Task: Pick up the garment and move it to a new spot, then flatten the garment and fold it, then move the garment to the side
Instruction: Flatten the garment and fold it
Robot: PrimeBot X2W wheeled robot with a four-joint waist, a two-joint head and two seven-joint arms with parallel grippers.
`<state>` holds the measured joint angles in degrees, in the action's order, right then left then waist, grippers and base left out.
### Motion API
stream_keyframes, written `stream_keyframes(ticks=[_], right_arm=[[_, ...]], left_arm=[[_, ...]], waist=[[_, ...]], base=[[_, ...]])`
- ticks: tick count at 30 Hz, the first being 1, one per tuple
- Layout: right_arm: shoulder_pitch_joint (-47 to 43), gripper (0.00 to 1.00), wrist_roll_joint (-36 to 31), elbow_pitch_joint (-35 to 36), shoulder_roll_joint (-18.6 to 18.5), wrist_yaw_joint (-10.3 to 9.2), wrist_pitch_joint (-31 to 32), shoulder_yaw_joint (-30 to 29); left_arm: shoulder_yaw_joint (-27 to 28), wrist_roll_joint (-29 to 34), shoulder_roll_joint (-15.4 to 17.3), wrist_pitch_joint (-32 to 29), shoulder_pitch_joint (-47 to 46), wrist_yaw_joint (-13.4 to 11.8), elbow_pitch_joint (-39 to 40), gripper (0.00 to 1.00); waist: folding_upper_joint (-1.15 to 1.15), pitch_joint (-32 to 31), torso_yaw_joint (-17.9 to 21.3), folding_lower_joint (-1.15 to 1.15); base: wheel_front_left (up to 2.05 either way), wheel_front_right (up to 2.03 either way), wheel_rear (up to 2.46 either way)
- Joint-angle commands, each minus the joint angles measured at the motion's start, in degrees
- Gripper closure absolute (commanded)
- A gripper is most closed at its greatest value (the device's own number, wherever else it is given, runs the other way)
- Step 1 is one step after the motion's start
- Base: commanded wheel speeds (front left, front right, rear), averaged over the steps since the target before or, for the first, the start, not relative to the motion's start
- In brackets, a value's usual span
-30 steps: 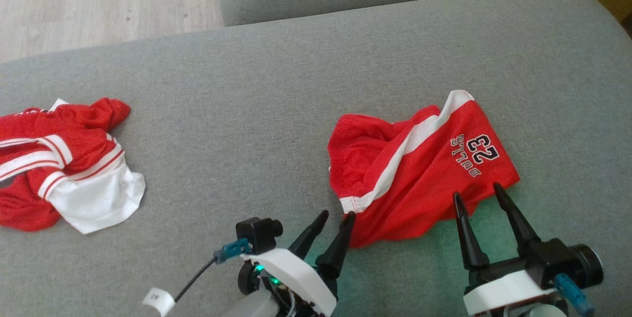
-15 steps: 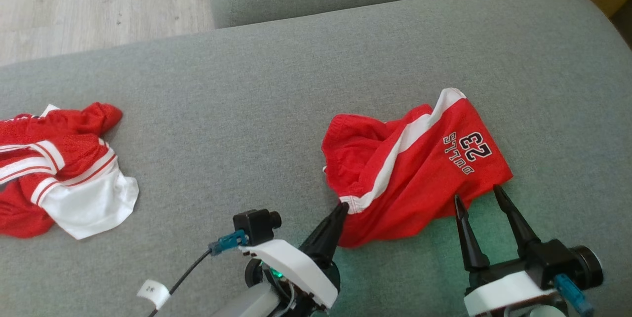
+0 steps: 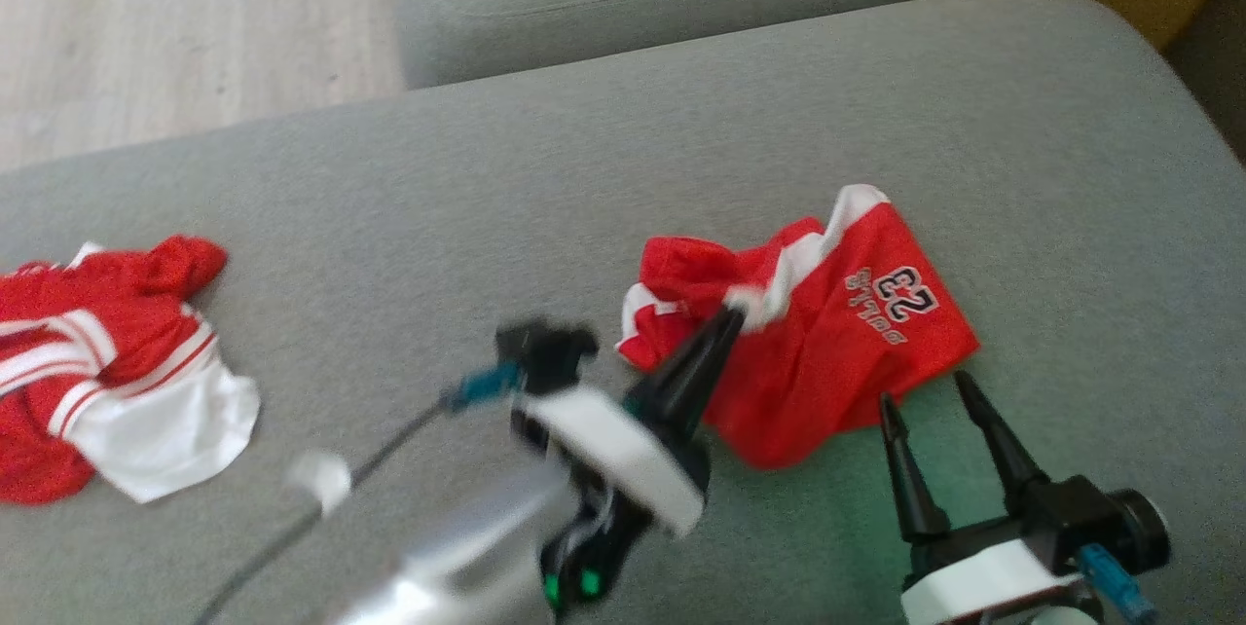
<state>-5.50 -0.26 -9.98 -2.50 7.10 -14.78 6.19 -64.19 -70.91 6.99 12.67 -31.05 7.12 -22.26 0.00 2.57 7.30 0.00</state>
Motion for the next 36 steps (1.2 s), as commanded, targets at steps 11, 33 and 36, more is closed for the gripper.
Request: stream_keyframes(ticks=[11, 33, 36], right_arm=[[0.93, 0.0, 1.9, 1.3, -0.38, 0.39, -0.22, 3.45], [-1.79, 0.0, -0.76, 9.92, -0.59, 0.39, -0.22, -6.1], [0.84, 0.0, 0.44, 6.12, -2.72, 0.39, -0.22, -6.01]], left_arm=[[-1.3, 1.84, 1.61, -0.59, -31.91, 0.36, -0.25, 1.0], [-6.48, -11.52, 27.29, 1.69, -2.32, -5.49, 17.2, 1.0], [-5.38, -9.76, 28.56, 2.04, -0.68, -7.05, 15.99, 1.0]], waist=[[0.0, -3.74, 10.87, 0.0], [0.0, -0.2, -7.32, 0.0], [0.0, 0.71, -9.87, 0.0]], base=[[0.0, 0.0, 0.0], [0.0, 0.0, 0.0], [0.0, 0.0, 0.0]])
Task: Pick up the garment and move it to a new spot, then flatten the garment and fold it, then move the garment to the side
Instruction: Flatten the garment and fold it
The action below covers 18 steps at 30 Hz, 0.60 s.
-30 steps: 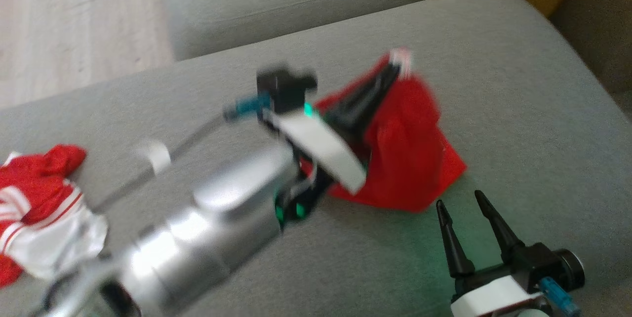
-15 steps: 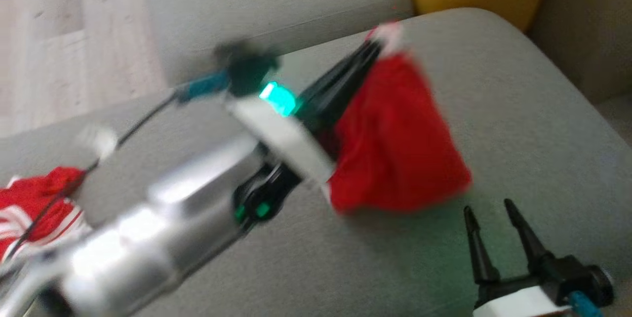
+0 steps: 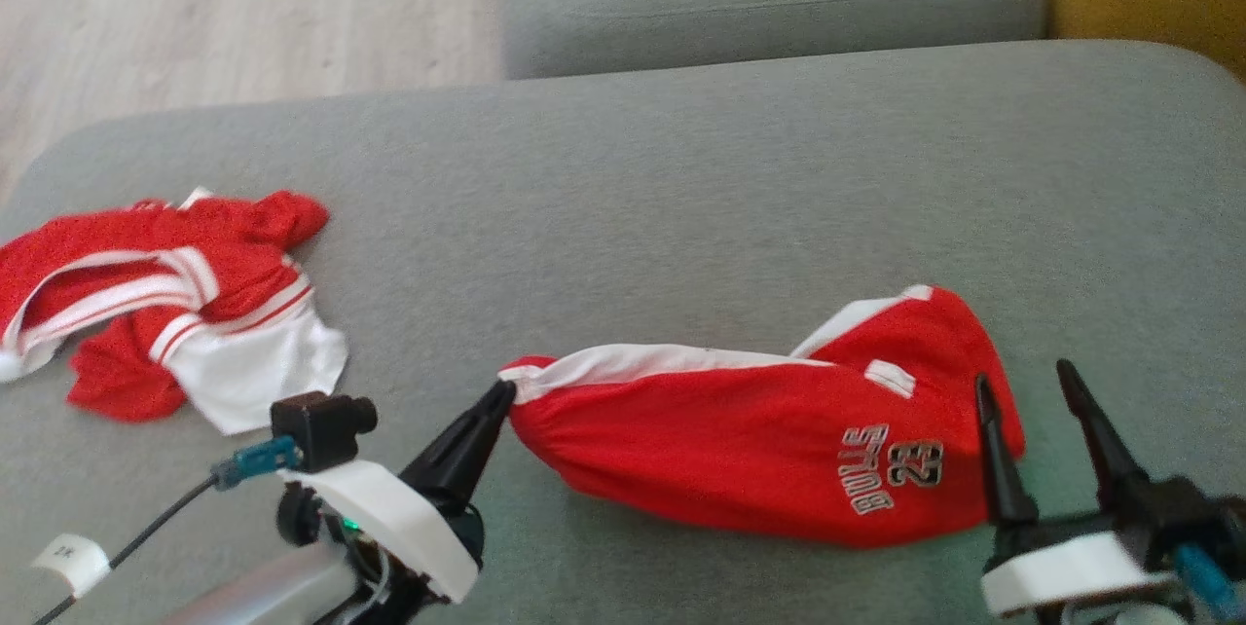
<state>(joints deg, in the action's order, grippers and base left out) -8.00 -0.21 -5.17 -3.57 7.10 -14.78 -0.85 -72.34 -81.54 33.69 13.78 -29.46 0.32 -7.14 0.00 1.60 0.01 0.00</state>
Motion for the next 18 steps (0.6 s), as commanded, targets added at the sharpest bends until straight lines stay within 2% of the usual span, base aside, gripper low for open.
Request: stream_keyframes(ticks=[1, 5, 8, 13, 18], right_arm=[[4.51, 0.0, 0.92, -0.59, -2.7, 0.39, -0.22, 1.28], [8.92, 0.0, 2.65, -7.61, -6.17, 0.39, 0.58, 2.52], [14.82, 0.0, 5.74, -13.57, -10.78, 0.39, 5.27, 6.56], [16.84, 0.0, 13.14, -14.41, -13.81, 0.39, 8.98, 13.81], [16.11, 0.0, 18.22, -14.78, -15.01, 0.39, 10.75, 19.02]], left_arm=[[2.95, 1.87, 2.09, 0.99, -2.19, -0.76, 0.07, 1.0], [3.76, 3.98, 1.99, 1.09, -2.42, -1.83, -2.84, 1.0], [4.46, 6.51, 1.18, 1.15, -3.57, -2.85, -6.99, 1.0], [6.2, 10.03, -0.26, 1.19, -4.47, -3.77, -11.28, 1.0], [8.34, 12.55, -1.47, 1.2, -3.39, -3.18, -13.55, 1.0]], waist=[[0.0, 1.96, -3.35, 0.0], [0.0, 2.58, -5.15, 0.0], [0.0, 3.39, -7.07, 0.0], [0.0, 4.43, -8.43, 0.0], [0.0, 4.92, -9.17, 0.0]], base=[[0.0, 0.0, 0.0], [0.0, 0.0, 0.0], [0.0, 0.0, 0.0], [0.0, 0.0, 0.0], [0.0, 0.0, 0.0]])
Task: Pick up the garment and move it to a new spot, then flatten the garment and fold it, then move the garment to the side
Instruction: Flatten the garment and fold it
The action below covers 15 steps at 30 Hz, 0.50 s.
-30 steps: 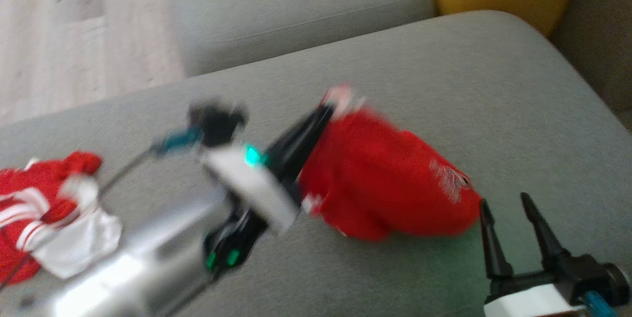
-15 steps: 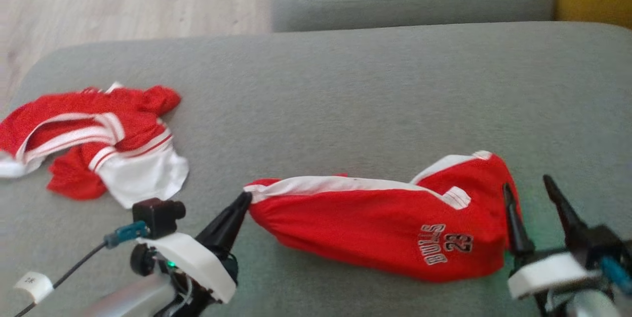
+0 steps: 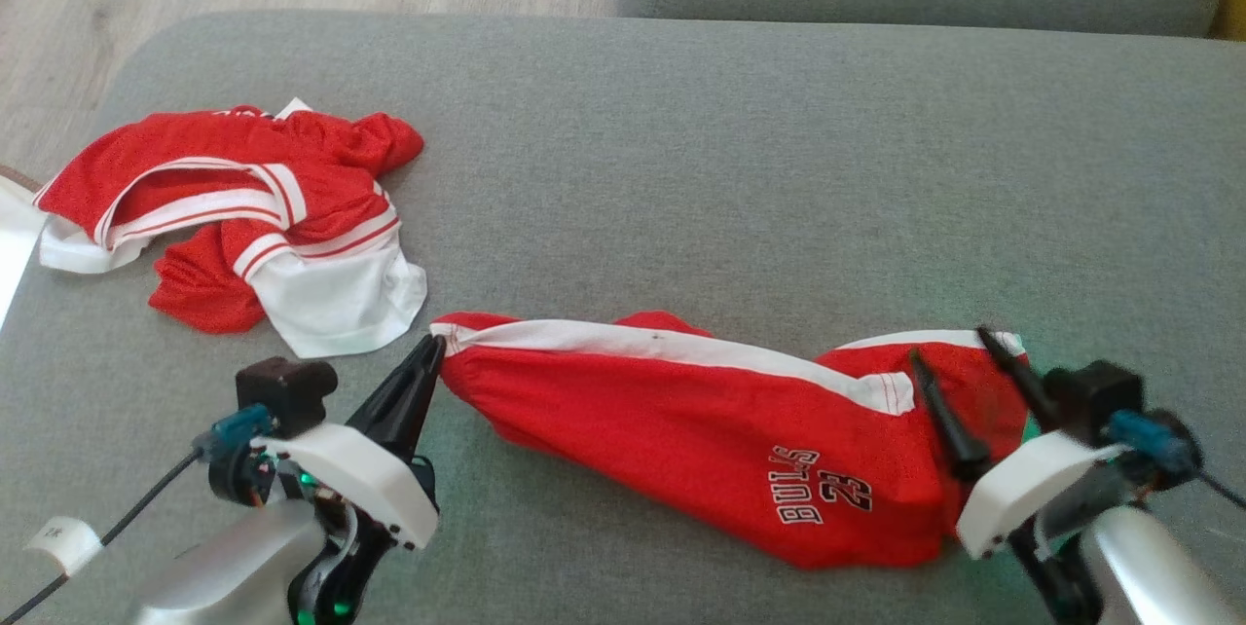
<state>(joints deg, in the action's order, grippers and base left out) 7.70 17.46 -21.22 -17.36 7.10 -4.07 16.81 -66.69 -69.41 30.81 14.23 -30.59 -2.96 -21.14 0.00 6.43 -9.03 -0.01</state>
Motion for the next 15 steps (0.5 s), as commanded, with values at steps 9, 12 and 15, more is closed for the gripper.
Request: stream_keyframes(ticks=[9, 12, 15], right_arm=[[0.9, 0.0, 5.35, -0.77, -2.06, 0.39, 2.12, 6.71], [1.2, 0.07, 6.25, -1.47, -2.42, 0.39, 2.12, 7.94], [1.68, 1.0, 6.9, -2.16, -2.78, 0.39, 1.55, 9.14]], left_arm=[[4.76, 2.81, -0.51, 0.76, -1.54, 1.74, -1.86, 1.0], [5.24, 3.39, -1.02, 0.76, -1.58, 2.11, -2.33, 1.0], [5.77, 3.83, -1.44, 0.76, -1.45, 2.42, -2.74, 1.0]], waist=[[0.0, 0.61, -1.11, 0.01], [0.0, 0.79, -1.31, 0.01], [0.0, 0.86, -1.35, 0.01]], base=[[0.0, 0.0, 0.0], [0.0, 0.0, 0.0], [0.0, 0.0, 0.0]])
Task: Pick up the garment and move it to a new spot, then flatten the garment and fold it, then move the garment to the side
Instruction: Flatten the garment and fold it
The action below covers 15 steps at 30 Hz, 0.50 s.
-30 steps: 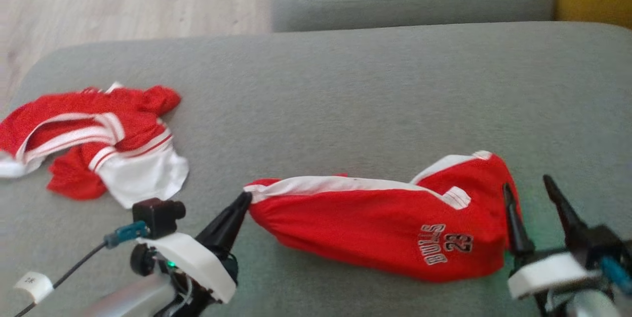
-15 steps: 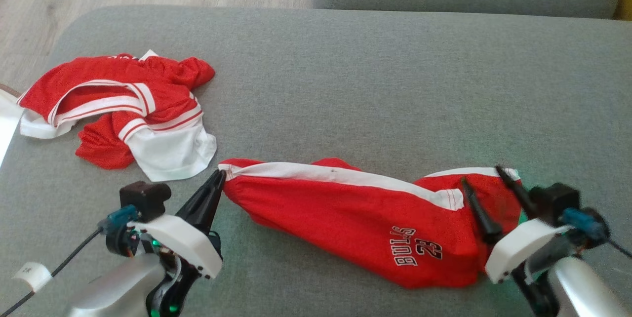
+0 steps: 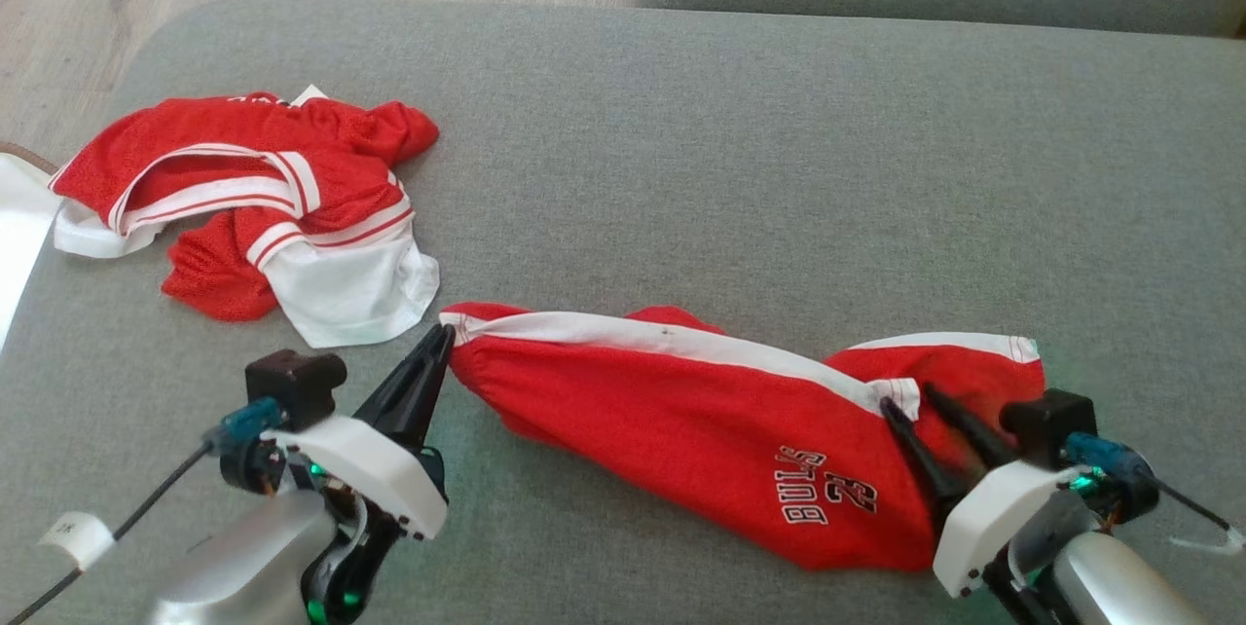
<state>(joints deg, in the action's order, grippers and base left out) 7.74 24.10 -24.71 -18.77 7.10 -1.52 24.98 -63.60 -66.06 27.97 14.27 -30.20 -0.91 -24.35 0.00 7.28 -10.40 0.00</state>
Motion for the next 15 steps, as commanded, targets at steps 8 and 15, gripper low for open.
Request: stream_keyframes(ticks=[8, 15], right_arm=[[3.51, 1.0, -1.99, 1.12, -2.19, 0.39, -7.48, -0.08], [3.79, 1.0, -4.71, 5.13, -3.22, 0.39, -11.0, -5.65]], left_arm=[[6.63, 3.6, 0.81, 0.73, -0.62, 1.26, 0.84, 1.0], [11.09, 6.9, 1.34, 0.73, 0.42, 2.25, 5.82, 1.0]], waist=[[0.0, -2.02, 1.6, 0.0], [0.0, -5.14, 5.22, 0.0]], base=[[0.0, 0.0, 0.0], [0.0, 0.0, 0.0]])
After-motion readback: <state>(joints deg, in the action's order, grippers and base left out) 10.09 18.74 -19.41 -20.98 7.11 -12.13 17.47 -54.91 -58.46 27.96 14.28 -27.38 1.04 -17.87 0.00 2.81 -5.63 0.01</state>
